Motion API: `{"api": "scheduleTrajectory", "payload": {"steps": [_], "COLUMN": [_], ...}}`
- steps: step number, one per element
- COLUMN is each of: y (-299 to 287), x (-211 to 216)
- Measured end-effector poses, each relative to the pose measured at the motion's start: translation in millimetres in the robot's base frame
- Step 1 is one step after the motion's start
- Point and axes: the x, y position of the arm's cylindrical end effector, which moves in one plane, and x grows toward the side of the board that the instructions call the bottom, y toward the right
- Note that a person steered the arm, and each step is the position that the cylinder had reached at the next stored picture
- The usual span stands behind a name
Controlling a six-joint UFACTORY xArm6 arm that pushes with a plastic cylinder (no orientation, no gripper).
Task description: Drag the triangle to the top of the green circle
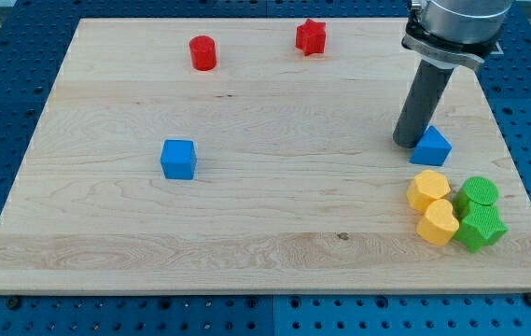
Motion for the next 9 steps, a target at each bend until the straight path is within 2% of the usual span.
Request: {"api": "scheduleTrajectory", "payload": {"steps": [2,4,6,7,9], "y": [24.6,24.8,30.8,50.0,50.0], "x": [7.6,18.2,-10.1,2.9,21.1]}}
